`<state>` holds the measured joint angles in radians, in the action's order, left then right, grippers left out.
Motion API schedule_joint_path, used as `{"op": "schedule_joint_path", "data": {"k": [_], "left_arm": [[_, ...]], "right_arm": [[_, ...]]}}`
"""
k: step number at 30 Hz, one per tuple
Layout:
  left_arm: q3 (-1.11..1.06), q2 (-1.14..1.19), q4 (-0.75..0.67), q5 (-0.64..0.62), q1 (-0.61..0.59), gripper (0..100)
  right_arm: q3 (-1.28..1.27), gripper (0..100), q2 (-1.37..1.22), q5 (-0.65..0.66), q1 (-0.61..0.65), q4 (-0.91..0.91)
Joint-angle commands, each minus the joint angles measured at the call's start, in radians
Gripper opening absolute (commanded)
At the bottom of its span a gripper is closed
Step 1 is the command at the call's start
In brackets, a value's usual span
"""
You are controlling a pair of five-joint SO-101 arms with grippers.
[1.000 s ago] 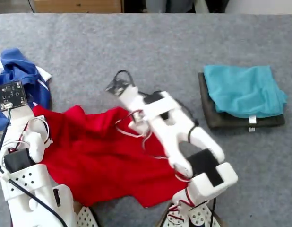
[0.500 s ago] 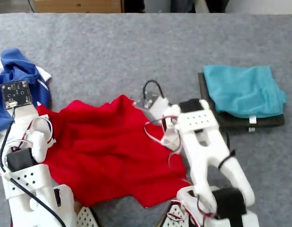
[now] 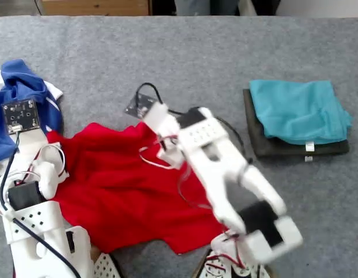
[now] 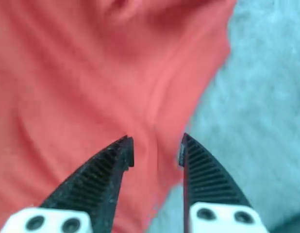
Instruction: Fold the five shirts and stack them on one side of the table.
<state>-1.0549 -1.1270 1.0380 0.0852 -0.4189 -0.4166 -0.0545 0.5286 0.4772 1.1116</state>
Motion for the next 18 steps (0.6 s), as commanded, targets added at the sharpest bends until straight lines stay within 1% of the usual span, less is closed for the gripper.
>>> {"op": "schedule_joint_path", "data": {"k": [1,3,4,6,7,9,12,15,18], "left_arm": [[0.044,0.002,0.025,0.006,-0.001,3],[0.044,0.002,0.025,0.006,-0.001,3],[0.044,0.002,0.025,0.006,-0.001,3],[0.044,0.002,0.025,0.008,-0.001,3],[0.044,0.002,0.025,0.008,-0.002,3],[0.044,0.002,0.025,0.008,-0.002,3],[0.077,0.002,0.044,0.008,0.007,3],[0.202,0.009,0.127,0.034,0.010,3],[0.252,0.012,0.133,0.061,0.013,3]], "right_arm": [[0.151,17.0,-0.183,-0.049,0.012,-0.040],[0.197,15.5,-0.265,-0.044,0.014,-0.026],[0.211,11.6,-0.295,-0.044,0.012,-0.015],[0.225,0.4,-0.334,-0.051,0.000,0.003],[0.225,2.8,-0.340,-0.052,-0.017,0.018],[0.225,1.1,-0.328,-0.051,-0.051,0.048],[0.206,1.2,-0.282,-0.040,-0.112,0.091],[0.127,1.2,-0.186,0.041,-0.155,0.123],[-0.016,1.2,-0.036,0.146,-0.183,0.158]]}}
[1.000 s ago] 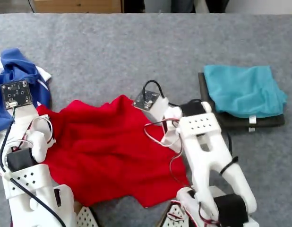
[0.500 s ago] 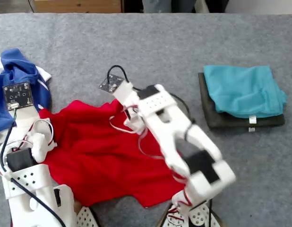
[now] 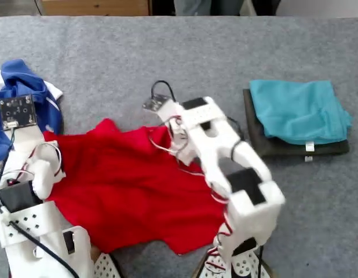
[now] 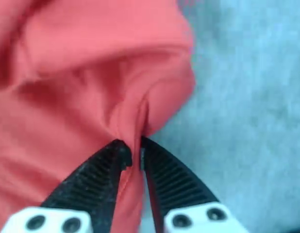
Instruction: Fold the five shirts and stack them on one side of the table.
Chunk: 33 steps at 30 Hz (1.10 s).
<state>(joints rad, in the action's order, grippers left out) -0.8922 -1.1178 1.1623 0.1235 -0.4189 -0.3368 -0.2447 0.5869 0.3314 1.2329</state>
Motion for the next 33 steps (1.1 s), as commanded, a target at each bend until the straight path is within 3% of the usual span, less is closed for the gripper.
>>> {"op": "schedule_joint_path", "data": {"k": [1,4,9,12,15,20,26,31,33], "left_arm": [[0.093,0.003,0.011,0.034,0.021,3],[0.082,0.003,0.014,0.061,0.059,3],[0.091,0.003,0.051,0.060,0.134,3],[0.090,0.003,0.077,0.063,0.148,3],[0.082,0.003,0.115,0.127,0.111,3],[0.061,-0.002,0.155,0.241,0.038,3],[-0.022,-0.006,0.155,0.327,0.001,3],[-0.025,-0.008,0.189,0.384,-0.001,3],[-0.031,-0.008,0.198,0.393,0.007,3]], "right_arm": [[-0.148,1.2,0.213,0.124,-0.049,0.049],[-0.291,1.2,0.384,0.213,-0.086,0.095],[-0.440,1.2,0.552,0.445,-0.109,0.354],[-0.449,1.5,0.596,0.516,-0.123,0.451],[-0.381,3.1,0.615,0.529,-0.157,0.528],[-0.294,16.2,0.615,0.519,-0.252,0.534],[-0.220,16.5,0.622,0.520,-0.328,0.534],[-0.186,16.5,0.622,0.605,-0.493,0.535],[-0.137,16.5,0.619,0.571,-0.493,0.534]]}}
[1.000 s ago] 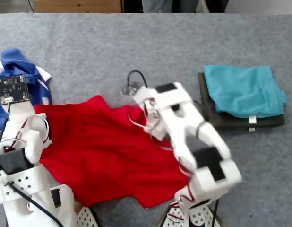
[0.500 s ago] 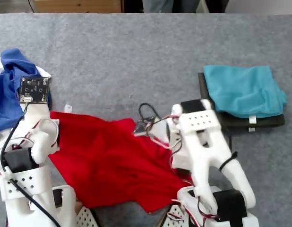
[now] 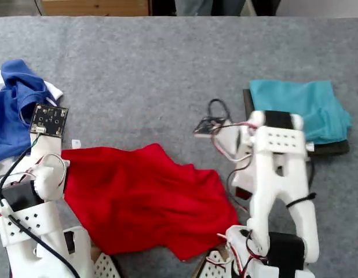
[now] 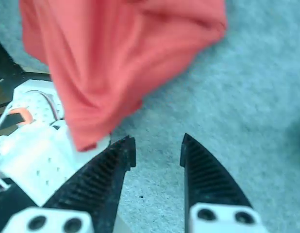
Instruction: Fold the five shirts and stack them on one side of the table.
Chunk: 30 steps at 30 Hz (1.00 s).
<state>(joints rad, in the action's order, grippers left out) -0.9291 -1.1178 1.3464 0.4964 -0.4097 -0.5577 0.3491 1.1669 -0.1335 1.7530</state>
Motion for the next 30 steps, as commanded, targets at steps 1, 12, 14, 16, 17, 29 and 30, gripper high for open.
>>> {"op": "schedule_joint_path", "data": {"k": [1,12,14,16,17,29,30], "left_arm": [[0.005,-0.005,0.014,0.018,-0.002,3],[0.008,-0.008,0.014,0.011,0.051,3],[0.007,-0.008,0.014,0.011,0.050,3],[0.007,-0.008,0.015,0.011,0.050,3],[0.007,-0.008,0.015,0.011,0.050,3],[0.005,-0.006,0.014,0.011,0.051,3],[0.005,-0.006,0.014,0.011,0.051,3]], "right_arm": [[0.117,16.5,0.021,-0.058,-0.002,0.012],[0.234,12.6,-0.036,-0.778,0.509,-0.270],[0.206,10.9,-0.116,-0.858,0.537,-0.336],[0.191,10.0,-0.206,-0.921,0.563,-0.371],[0.189,9.7,-0.259,-0.945,0.569,-0.381],[0.213,16.2,-0.595,-1.007,0.512,-0.493],[0.213,16.2,-0.611,-1.007,0.512,-0.493]]}}
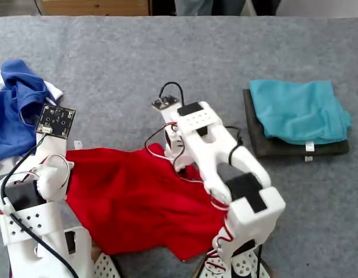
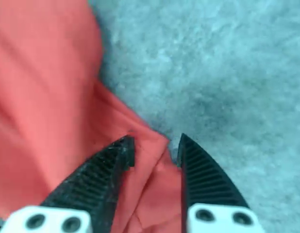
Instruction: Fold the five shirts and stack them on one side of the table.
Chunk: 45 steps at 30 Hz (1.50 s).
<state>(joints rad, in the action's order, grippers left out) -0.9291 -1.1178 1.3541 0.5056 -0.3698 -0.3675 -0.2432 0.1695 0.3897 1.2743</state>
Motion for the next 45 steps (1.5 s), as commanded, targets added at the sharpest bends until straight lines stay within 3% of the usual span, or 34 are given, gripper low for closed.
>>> {"op": "schedule_joint_path", "data": {"k": [1,5,9,23,33,38,42,45], "left_arm": [[0.005,-0.006,0.006,0.002,0.012,3],[0.005,-0.008,0.006,0.002,0.012,3],[0.005,-0.008,0.006,0.002,0.012,3],[0.004,-0.008,0.006,0.002,0.012,3],[-0.002,-0.008,0.000,0.002,0.018,3],[-0.002,-0.008,0.002,0.002,0.019,3],[-0.004,-0.008,0.006,0.002,0.012,3],[-0.005,-0.008,0.006,0.002,0.012,3]], "right_arm": [[0.022,16.2,-0.039,-0.009,-0.011,-0.012],[0.021,13.9,-0.096,-0.003,-0.009,-0.011],[0.024,1.2,-0.096,-0.003,-0.009,-0.012],[0.097,1.4,0.154,0.043,-0.018,-0.015],[0.344,1.8,0.134,0.048,-0.147,-0.236],[0.444,9.3,-0.028,0.083,-0.141,-0.288],[0.582,22.1,-0.147,0.014,-0.150,-0.196],[0.690,24.5,-0.193,-0.048,-0.170,-0.126]]}}
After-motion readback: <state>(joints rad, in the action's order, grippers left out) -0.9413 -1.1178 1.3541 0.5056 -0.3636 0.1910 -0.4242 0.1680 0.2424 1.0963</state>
